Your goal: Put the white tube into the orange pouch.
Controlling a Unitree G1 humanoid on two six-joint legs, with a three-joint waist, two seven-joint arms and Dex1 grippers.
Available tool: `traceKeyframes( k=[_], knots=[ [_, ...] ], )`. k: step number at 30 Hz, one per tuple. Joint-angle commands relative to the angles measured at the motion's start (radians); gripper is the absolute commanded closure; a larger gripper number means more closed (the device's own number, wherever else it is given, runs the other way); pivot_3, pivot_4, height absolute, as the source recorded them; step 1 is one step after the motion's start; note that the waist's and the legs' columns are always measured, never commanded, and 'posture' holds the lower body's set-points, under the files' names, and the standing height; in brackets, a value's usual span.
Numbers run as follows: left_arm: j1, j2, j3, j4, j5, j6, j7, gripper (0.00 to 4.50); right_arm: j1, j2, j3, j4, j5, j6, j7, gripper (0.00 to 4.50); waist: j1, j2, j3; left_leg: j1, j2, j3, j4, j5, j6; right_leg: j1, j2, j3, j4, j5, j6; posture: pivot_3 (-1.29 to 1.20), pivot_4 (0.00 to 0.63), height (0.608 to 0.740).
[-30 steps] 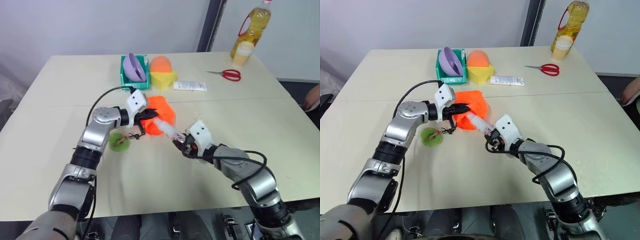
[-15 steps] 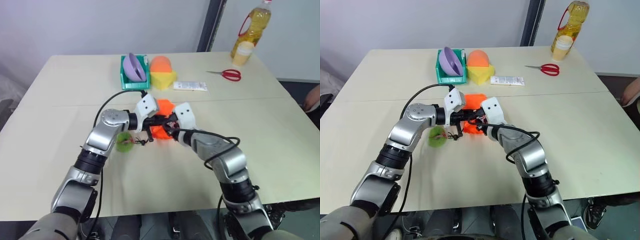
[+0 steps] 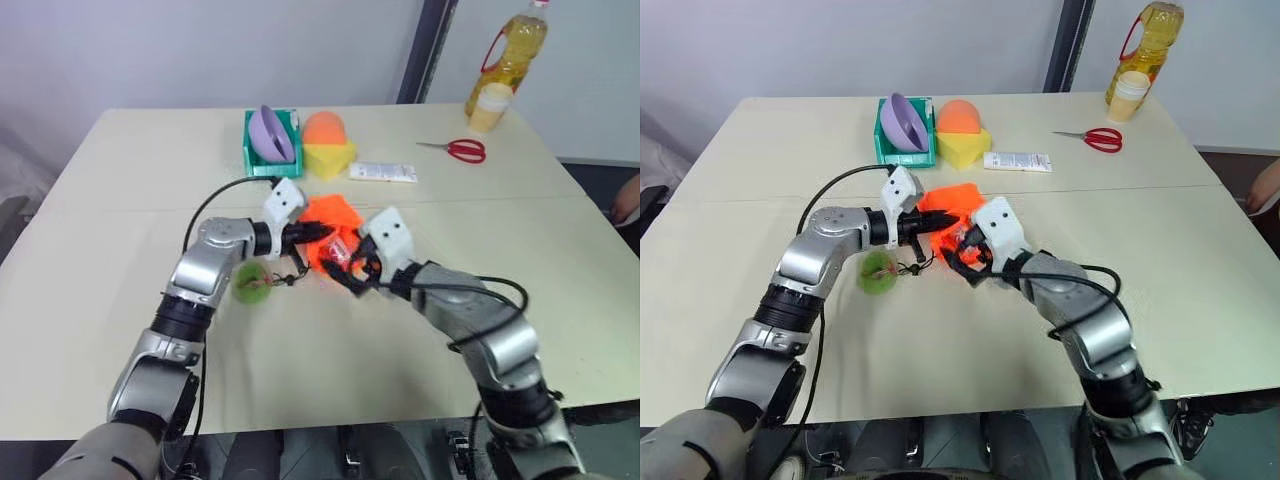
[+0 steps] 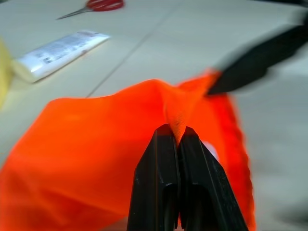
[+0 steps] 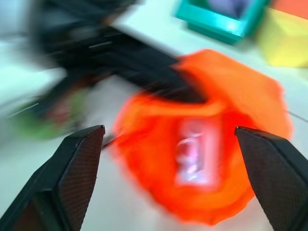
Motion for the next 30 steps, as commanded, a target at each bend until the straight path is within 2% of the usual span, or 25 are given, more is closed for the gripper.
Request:
traceKeyframes(
  k=[1, 6, 12, 15, 22, 23, 24, 26, 30],
  knots=[
    [-0.044, -0.016, 0.071, 0.006, -0.07, 0.046, 0.019, 4.5, 0.065, -0.049, -0.054, -0.09, 0.078, -0.032, 0.084, 0.02, 0.0, 0.0, 0.0, 0.0, 0.0, 0.0, 0.0, 0.0, 0.0, 0.0, 0.0, 0.0, 0.0, 0.0, 0.0, 0.0, 0.15, 0.726],
    [-0.054, -0.016, 0.081, 0.017, -0.094, 0.067, 0.015, 4.5, 0.105, 0.014, -0.053, -0.029, 0.119, 0.036, 0.026, 0.02, -0.006, 0.0, 0.0, 0.001, 0.001, 0.0, 0.0, 0.0, 0.0, 0.0, 0.001, 0.0, 0.0, 0.0, 0.0, 0.0, 0.15, 0.726],
    [-0.056, -0.013, 0.077, 0.023, -0.099, 0.071, 0.013, 4.5, 0.085, 0.145, -0.001, 0.075, 0.104, 0.069, -0.069, 0.02, -0.002, 0.0, 0.0, 0.001, 0.0, 0.0, 0.0, 0.0, 0.0, 0.0, 0.001, 0.0, 0.001, 0.0, 0.0, 0.0, 0.15, 0.726],
    [-0.052, -0.013, 0.071, 0.011, -0.103, 0.082, 0.006, 4.5, 0.055, 0.194, -0.019, 0.129, 0.118, 0.082, -0.09, 0.02, -0.002, 0.0, 0.0, 0.001, 0.0, 0.0, 0.0, 0.0, 0.0, 0.0, 0.0, 0.0, 0.0, 0.0, 0.0, 0.0, 0.15, 0.726],
    [-0.031, -0.012, 0.058, -0.025, -0.112, 0.092, -0.022, 4.5, 0.027, 0.209, -0.008, 0.175, 0.109, 0.09, -0.11, 0.02, 0.0, 0.0, 0.0, 0.001, 0.0, 0.0, 0.0, 0.0, 0.0, 0.0, 0.0, 0.0, 0.0, 0.0, 0.0, 0.0, 0.15, 0.726],
    [-0.028, -0.011, 0.066, -0.034, -0.125, 0.106, -0.029, 3.93, 0.026, 0.209, -0.006, 0.176, 0.109, 0.09, -0.111, 0.0, 0.0, 0.0, 0.0, 0.001, 0.0, 0.0, 0.0, 0.0, 0.0, 0.0, 0.0, 0.0, 0.0, 0.0, 0.0, 0.0, 0.15, 0.726],
    [-0.019, -0.001, 0.067, -0.055, -0.136, 0.117, -0.044, 3.65, 0.025, 0.204, -0.004, 0.173, 0.107, 0.091, -0.112, 0.0, -0.001, 0.0, 0.0, 0.001, 0.0, 0.0, 0.0, 0.0, 0.0, 0.0, 0.0, 0.0, 0.0, 0.0, 0.0, 0.0, 0.15, 0.726],
    [0.006, 0.039, 0.064, -0.104, -0.142, 0.128, -0.069, 2.6, 0.029, 0.177, 0.009, 0.156, 0.098, 0.088, -0.105, 0.0, -0.006, 0.0, 0.0, 0.001, 0.0, 0.0, 0.0, 0.0, 0.0, 0.0, 0.0, 0.0, 0.0, 0.0, 0.0, 0.0, 0.15, 0.726],
    [0.086, 0.176, 0.1, -0.202, -0.154, 0.135, -0.12, 0.54, 0.053, 0.042, 0.055, 0.071, 0.054, 0.027, -0.046, 0.0, -0.007, 0.0, 0.0, 0.001, 0.001, 0.0, -0.002, 0.0, 0.0, 0.0, 0.001, 0.001, 0.0, 0.0, 0.0, 0.0, 0.15, 0.726]
  ],
)
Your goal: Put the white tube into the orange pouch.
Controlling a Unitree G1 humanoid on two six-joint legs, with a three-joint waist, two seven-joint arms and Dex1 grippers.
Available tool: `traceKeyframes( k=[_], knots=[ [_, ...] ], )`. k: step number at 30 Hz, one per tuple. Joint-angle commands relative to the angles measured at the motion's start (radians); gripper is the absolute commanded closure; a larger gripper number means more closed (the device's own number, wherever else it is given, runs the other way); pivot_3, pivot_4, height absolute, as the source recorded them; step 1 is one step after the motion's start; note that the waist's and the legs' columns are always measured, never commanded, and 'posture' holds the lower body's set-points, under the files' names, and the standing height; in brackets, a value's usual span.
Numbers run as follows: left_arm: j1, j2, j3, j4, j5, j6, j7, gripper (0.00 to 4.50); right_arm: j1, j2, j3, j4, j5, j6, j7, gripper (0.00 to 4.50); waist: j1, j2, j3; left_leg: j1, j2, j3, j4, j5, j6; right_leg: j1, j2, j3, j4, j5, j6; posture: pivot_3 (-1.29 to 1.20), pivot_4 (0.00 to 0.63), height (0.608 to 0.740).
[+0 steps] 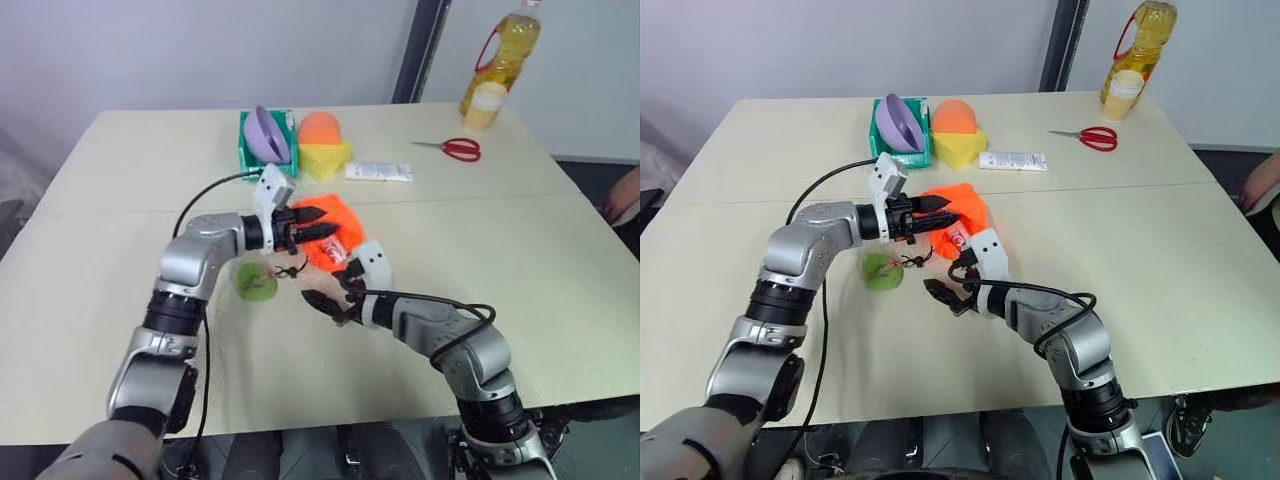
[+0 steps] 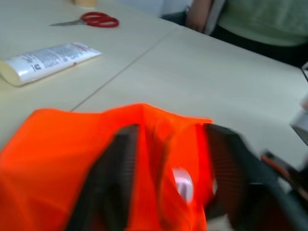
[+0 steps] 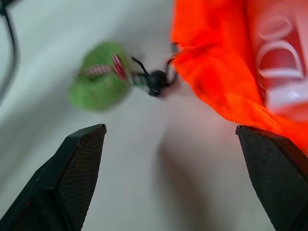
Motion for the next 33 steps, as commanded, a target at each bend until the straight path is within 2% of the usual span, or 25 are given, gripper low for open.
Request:
traceKeyframes(
  k=[1, 7, 8, 12, 17, 25, 31, 33],
  knots=[
    [0.063, 0.114, 0.065, -0.109, -0.038, 0.004, -0.052, 0.54, 0.022, -0.109, 0.022, -0.129, -0.025, -0.077, 0.069, 0.0, 0.001, 0.0, 0.0, 0.0, 0.0, 0.0, 0.0, 0.0, 0.0, 0.0, 0.0, 0.0, 0.0, 0.0, 0.0, 0.0, 0.15, 0.726],
    [0.173, 0.231, 0.132, -0.135, -0.04, -0.042, -0.042, 0.54, 0.058, -0.28, 0.029, -0.238, -0.043, -0.196, 0.194, 0.0, 0.009, 0.0, 0.0, 0.0, 0.0, 0.0, 0.0, 0.0, 0.0, 0.0, -0.001, 0.0, -0.001, 0.0, 0.0, 0.0, 0.15, 0.726],
    [0.206, 0.255, 0.133, -0.149, -0.041, -0.054, -0.061, 0.0, 0.055, -0.311, 0.033, -0.252, -0.052, -0.218, 0.219, 0.0, 0.008, 0.0, 0.0, 0.0, 0.0, 0.0, 0.0, 0.0, 0.0, 0.0, -0.001, 0.0, -0.001, 0.0, 0.0, 0.0, 0.15, 0.726],
    [0.284, 0.303, 0.112, -0.187, -0.002, -0.139, -0.063, 0.0, 0.044, -0.369, 0.035, -0.268, -0.062, -0.274, 0.267, 0.0, 0.007, 0.0, 0.0, 0.0, 0.0, 0.002, 0.0, 0.0, 0.0, 0.0, -0.001, 0.0, -0.002, 0.0, 0.0, 0.0, 0.15, 0.726],
    [0.319, 0.315, 0.088, -0.155, 0.055, -0.201, -0.036, 0.0, -0.01, -0.35, 0.055, -0.235, -0.094, -0.314, 0.27, 0.0, 0.01, 0.0, 0.0, 0.0, 0.001, 0.001, 0.001, 0.0, 0.0, 0.0, -0.001, 0.0, -0.001, -0.001, -0.002, 0.0, 0.15, 0.726],
    [0.32, 0.315, 0.072, -0.135, 0.072, -0.226, -0.053, 0.0, -0.085, -0.295, 0.117, -0.161, -0.159, -0.353, 0.262, 0.0, 0.009, 0.0, 0.0, 0.0, 0.001, 0.002, 0.0, 0.0, 0.0, 0.0, -0.001, 0.0, -0.001, 0.0, -0.001, 0.0, 0.15, 0.726],
    [0.346, 0.315, 0.103, -0.125, 0.068, -0.216, -0.028, 0.0, -0.14, -0.257, 0.162, -0.114, -0.217, -0.375, 0.257, 0.0, 0.007, 0.0, 0.0, 0.0, 0.001, 0.002, 0.0, 0.0, 0.0, 0.0, -0.001, 0.0, -0.001, 0.0, -0.001, 0.0, 0.15, 0.726],
    [0.371, 0.324, 0.122, -0.127, 0.064, -0.213, -0.022, 0.0, -0.178, -0.242, 0.211, -0.074, -0.27, -0.405, 0.259, 0.0, 0.005, 0.0, 0.0, 0.0, 0.001, 0.002, 0.0, 0.0, 0.0, -0.001, -0.001, 0.0, -0.001, 0.0, -0.001, 0.0, 0.15, 0.726]
  ],
)
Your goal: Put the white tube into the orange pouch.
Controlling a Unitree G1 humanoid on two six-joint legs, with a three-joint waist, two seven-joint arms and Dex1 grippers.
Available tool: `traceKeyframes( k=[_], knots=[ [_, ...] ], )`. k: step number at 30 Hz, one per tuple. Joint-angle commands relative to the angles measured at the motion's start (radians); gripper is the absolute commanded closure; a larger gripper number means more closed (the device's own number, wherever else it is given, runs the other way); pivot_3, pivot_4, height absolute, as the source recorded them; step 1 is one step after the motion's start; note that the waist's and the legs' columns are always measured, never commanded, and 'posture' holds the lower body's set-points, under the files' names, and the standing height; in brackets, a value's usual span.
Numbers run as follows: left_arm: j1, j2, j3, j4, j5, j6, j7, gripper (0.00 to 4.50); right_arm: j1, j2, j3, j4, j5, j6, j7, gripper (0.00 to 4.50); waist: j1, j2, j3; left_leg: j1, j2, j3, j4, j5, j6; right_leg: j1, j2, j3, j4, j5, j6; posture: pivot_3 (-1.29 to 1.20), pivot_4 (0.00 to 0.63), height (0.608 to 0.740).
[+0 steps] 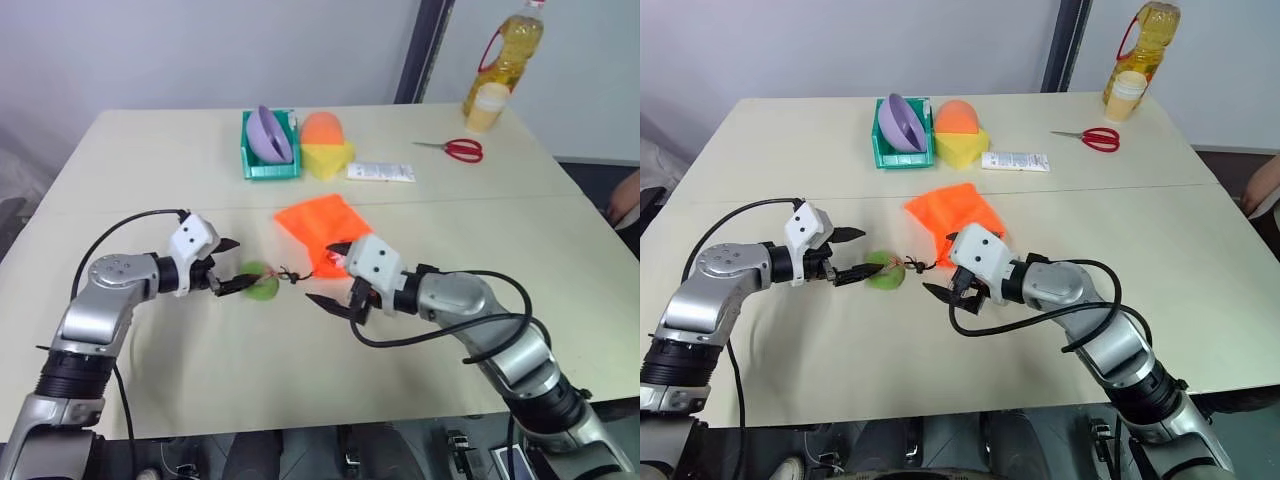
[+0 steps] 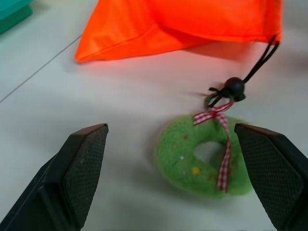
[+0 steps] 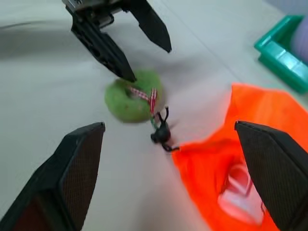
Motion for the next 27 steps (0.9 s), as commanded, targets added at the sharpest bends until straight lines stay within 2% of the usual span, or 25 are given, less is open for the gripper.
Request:
traceKeyframes(
  k=[1, 7, 12, 18, 27],
  knots=[
    [0.029, 0.026, 0.047, -0.02, -0.012, -0.005, 0.014, 0.0, -0.061, 0.025, 0.06, 0.042, -0.079, -0.07, 0.0, 0.0, -0.003, 0.0, 0.0, 0.0, 0.0, 0.0, 0.0, 0.0, 0.0, 0.0, 0.0, 0.0, 0.0, 0.0, 0.0, 0.0, 0.15, 0.726],
    [0.088, 0.027, 0.08, -0.048, -0.032, 0.001, 0.039, 0.0, -0.126, 0.104, 0.125, 0.188, -0.15, -0.133, 0.007, 0.0, 0.001, 0.0, 0.0, 0.0, 0.001, 0.0, 0.0, 0.0, 0.0, -0.001, 0.0, 0.0, 0.001, 0.0, 0.0, 0.0, 0.15, 0.726],
    [0.119, 0.027, 0.102, -0.067, -0.051, -0.002, 0.05, 0.0, -0.157, 0.165, 0.164, 0.3, -0.177, -0.107, 0.029, 0.0, 0.001, 0.0, 0.0, 0.0, 0.0, 0.001, 0.0, 0.0, 0.0, -0.001, -0.001, 0.0, 0.001, 0.0, 0.0, 0.0, 0.15, 0.726],
    [0.138, 0.032, 0.123, -0.083, -0.067, -0.016, 0.048, 0.0, -0.145, 0.235, 0.151, 0.356, -0.183, -0.019, 0.009, 0.0, 0.0, 0.0, 0.0, 0.0, 0.001, 0.001, 0.0, 0.0, 0.0, -0.001, 0.0, 0.0, 0.001, 0.0, 0.0, 0.0, 0.15, 0.726],
    [0.109, 0.032, 0.101, -0.071, -0.061, -0.02, 0.044, 0.0, -0.156, 0.282, 0.133, 0.445, -0.213, -0.013, -0.035, 0.0, 0.001, 0.0, 0.0, 0.0, 0.001, 0.001, 0.0, 0.0, 0.0, -0.001, 0.0, 0.0, 0.001, 0.0, 0.0, 0.0, 0.15, 0.726]
  ],
)
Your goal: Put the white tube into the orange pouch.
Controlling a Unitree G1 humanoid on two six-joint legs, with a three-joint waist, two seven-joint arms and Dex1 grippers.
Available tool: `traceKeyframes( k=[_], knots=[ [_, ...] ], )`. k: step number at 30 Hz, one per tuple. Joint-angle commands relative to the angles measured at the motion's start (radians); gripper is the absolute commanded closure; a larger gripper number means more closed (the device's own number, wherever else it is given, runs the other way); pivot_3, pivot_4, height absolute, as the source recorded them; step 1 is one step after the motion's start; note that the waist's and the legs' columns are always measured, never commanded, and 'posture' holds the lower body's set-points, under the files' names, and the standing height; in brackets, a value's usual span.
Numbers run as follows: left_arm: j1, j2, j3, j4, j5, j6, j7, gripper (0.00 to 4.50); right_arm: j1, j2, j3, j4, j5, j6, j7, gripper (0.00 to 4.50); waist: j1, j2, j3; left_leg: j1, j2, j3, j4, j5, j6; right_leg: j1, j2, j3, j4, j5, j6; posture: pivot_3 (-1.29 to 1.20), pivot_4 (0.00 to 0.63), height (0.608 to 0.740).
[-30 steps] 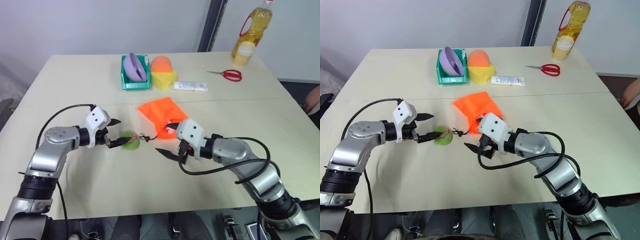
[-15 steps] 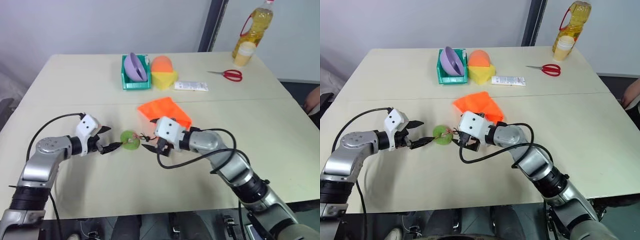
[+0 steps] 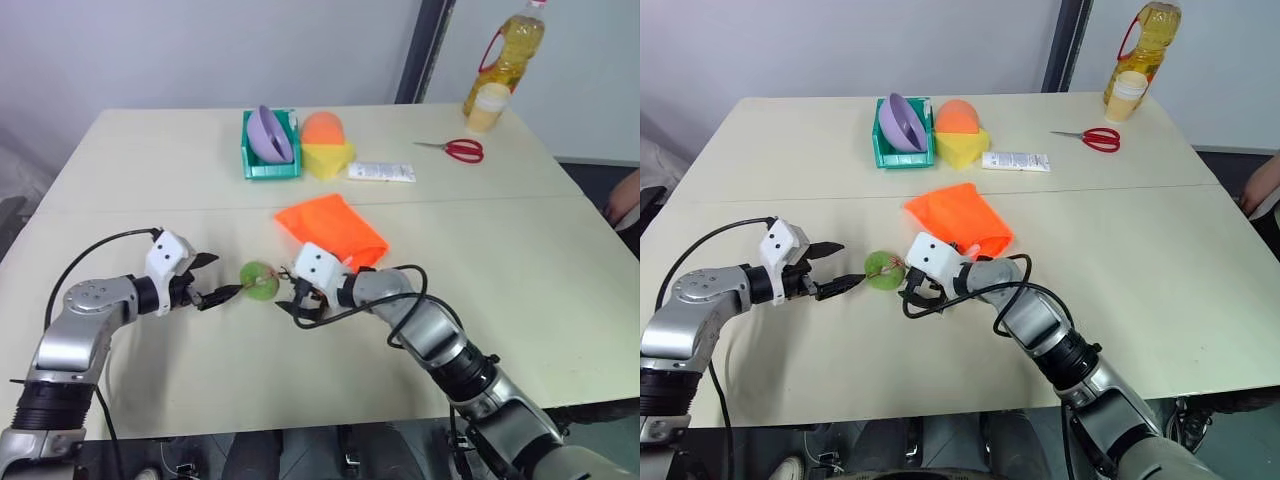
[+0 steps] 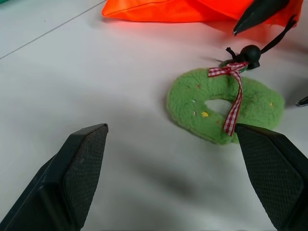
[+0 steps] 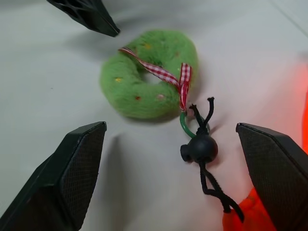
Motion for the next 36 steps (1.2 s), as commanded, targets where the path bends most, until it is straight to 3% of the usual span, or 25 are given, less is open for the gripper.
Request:
traceKeyframes(
  k=[1, 10, 13, 23, 36],
  knots=[
    [-0.033, 0.009, 0.006, -0.022, -0.002, -0.023, -0.001, 0.0, -0.022, 0.012, -0.028, 0.018, -0.024, -0.016, -0.023, 0.0, 0.001, 0.0, 0.0, 0.0, 0.0, 0.0, 0.0, 0.0, 0.0, 0.0, 0.0, 0.0, 0.0, 0.0, 0.0, 0.0, 0.15, 0.726],
    [-0.097, -0.011, -0.057, -0.025, -0.002, -0.025, -0.035, 0.0, -0.021, 0.017, -0.04, 0.021, -0.038, -0.013, -0.024, 0.0, 0.0, 0.0, 0.0, 0.0, 0.0, 0.0, 0.0, 0.0, 0.0, 0.0, 0.0, 0.0, 0.0, 0.0, 0.0, 0.0, 0.15, 0.726],
    [-0.113, -0.014, -0.087, -0.02, 0.01, -0.036, -0.05, 0.0, -0.021, 0.018, -0.043, 0.022, -0.043, -0.012, -0.026, 0.77, -0.001, 0.0, 0.0, 0.0, 0.0, 0.0, 0.0, 0.0, 0.0, 0.0, 0.0, 0.0, 0.0, 0.0, 0.0, 0.0, 0.15, 0.726],
    [-0.17, -0.014, -0.159, 0.076, 0.108, -0.113, -0.044, 0.0, -0.023, 0.023, -0.044, 0.021, -0.051, -0.007, -0.034, 0.77, -0.001, 0.0, 0.0, 0.0, 0.0, 0.0, 0.0, 0.0, 0.0, 0.0, 0.0, 0.0, 0.0, 0.0, 0.0, 0.0, 0.15, 0.726],
    [-0.199, -0.011, -0.198, 0.14, 0.174, -0.076, -0.033, 0.0, -0.021, 0.033, -0.045, 0.023, -0.05, 0.008, -0.033, 0.77, -0.002, 0.0, 0.0, 0.0, 0.0, 0.0, 0.0, 0.0, 0.0, 0.0, 0.0, 0.0, 0.0, 0.0, 0.0, 0.0, 0.15, 0.726]
  ],
)
